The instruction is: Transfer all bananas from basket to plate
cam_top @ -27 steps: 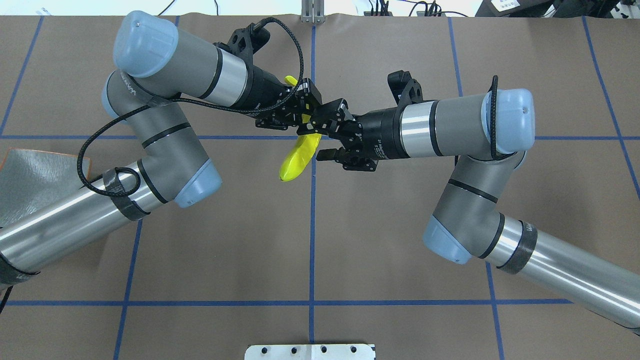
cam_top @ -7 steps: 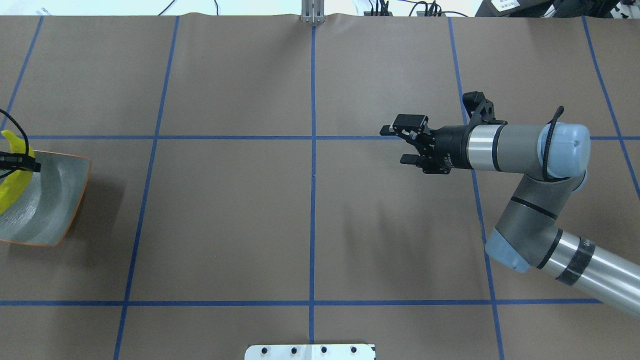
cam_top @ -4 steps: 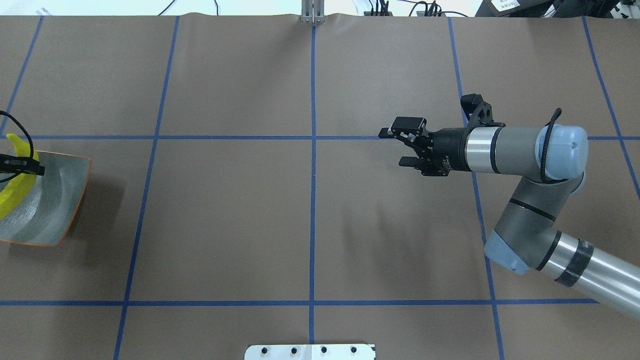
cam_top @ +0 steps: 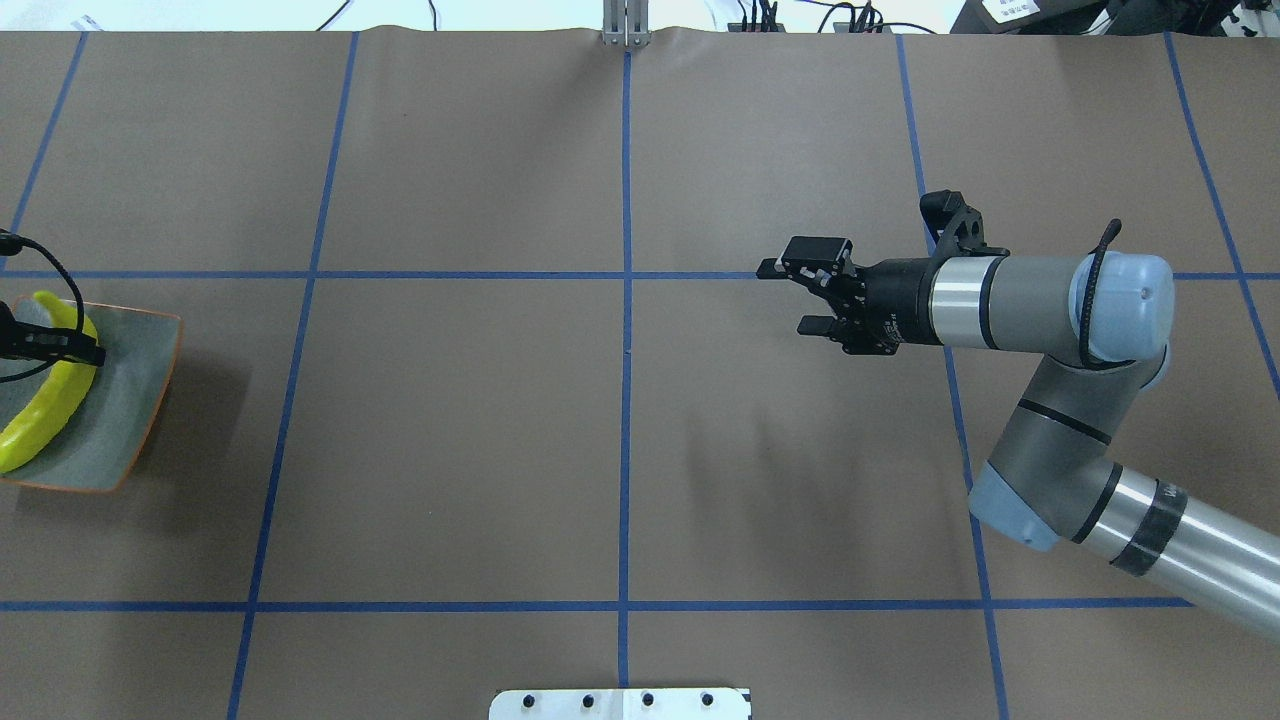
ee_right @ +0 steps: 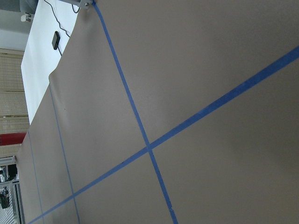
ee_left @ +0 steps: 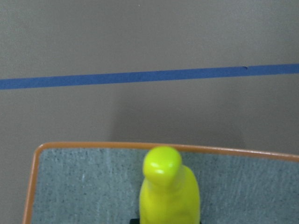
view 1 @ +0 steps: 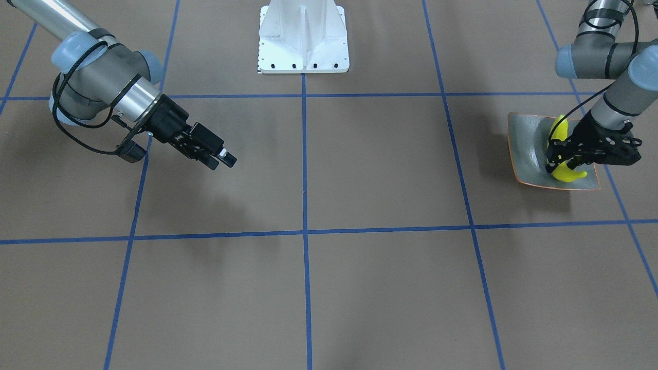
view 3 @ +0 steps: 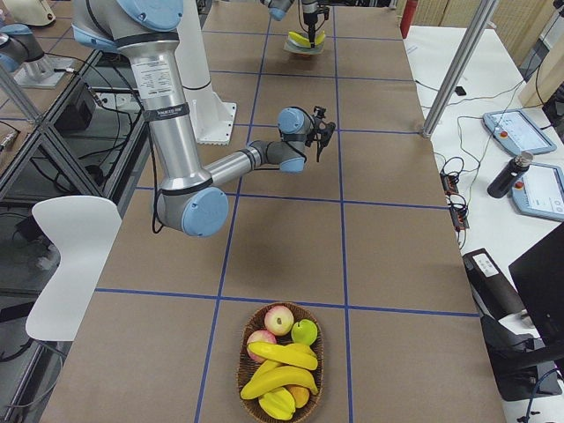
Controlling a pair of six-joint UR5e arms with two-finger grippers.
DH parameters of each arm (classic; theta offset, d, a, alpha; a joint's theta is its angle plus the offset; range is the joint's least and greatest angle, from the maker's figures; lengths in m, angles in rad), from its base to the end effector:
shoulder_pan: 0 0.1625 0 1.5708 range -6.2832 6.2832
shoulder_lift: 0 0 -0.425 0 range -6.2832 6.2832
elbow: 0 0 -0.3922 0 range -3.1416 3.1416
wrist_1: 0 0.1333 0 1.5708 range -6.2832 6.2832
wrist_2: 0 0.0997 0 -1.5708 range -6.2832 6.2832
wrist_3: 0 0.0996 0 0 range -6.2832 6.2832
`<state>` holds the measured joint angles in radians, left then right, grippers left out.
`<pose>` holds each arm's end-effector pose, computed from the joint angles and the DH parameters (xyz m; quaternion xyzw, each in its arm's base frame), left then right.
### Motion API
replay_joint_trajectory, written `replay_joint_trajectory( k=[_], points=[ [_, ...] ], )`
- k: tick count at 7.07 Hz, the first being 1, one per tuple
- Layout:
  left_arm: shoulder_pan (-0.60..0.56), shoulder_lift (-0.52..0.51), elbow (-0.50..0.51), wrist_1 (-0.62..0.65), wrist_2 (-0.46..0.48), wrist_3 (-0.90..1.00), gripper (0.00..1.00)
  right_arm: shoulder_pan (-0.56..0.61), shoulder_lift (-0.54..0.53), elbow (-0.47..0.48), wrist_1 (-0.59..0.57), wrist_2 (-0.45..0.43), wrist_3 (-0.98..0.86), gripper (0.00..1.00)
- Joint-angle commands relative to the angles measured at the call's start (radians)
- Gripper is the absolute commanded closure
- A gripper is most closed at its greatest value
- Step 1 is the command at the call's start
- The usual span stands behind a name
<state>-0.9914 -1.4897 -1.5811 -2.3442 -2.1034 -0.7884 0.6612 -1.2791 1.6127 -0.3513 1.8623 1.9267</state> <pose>0.1981 -0.4539 0.6149 0.1012 0.4013 -0.0044 0.9103 -0.4013 -0.4449 0.3431 0.0030 -0.7011 0.2547 0.6660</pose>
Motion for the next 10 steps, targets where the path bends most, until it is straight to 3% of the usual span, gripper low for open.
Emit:
replay_joint_trajectory(
  k=[1, 3, 5, 8, 10],
  points=[
    [0.0, 0.0, -0.002, -0.003, -0.001, 0.0, 0.11, 0.0, 0.001, 0.0, 0.0, 0.0, 0.002, 0.0],
    [-0.003, -0.004, -0.014, -0.004, -0.018, -0.002, 0.11, 0.0, 0.001, 0.0, 0.0, 0.0, 0.002, 0.0],
    [-0.035, 0.009, -0.094, -0.003, -0.11, 0.0, 0.11, 0.003, -0.003, 0.007, 0.0, 0.005, 0.002, 0.0],
    [-0.128, 0.054, -0.201, -0.003, -0.138, 0.002, 0.11, 0.034, -0.147, 0.052, -0.001, 0.011, -0.085, 0.0],
    [-0.15, 0.042, -0.215, -0.003, -0.243, -0.003, 0.05, 0.116, -0.279, 0.062, -0.002, 0.018, -0.193, 0.0]
  ],
)
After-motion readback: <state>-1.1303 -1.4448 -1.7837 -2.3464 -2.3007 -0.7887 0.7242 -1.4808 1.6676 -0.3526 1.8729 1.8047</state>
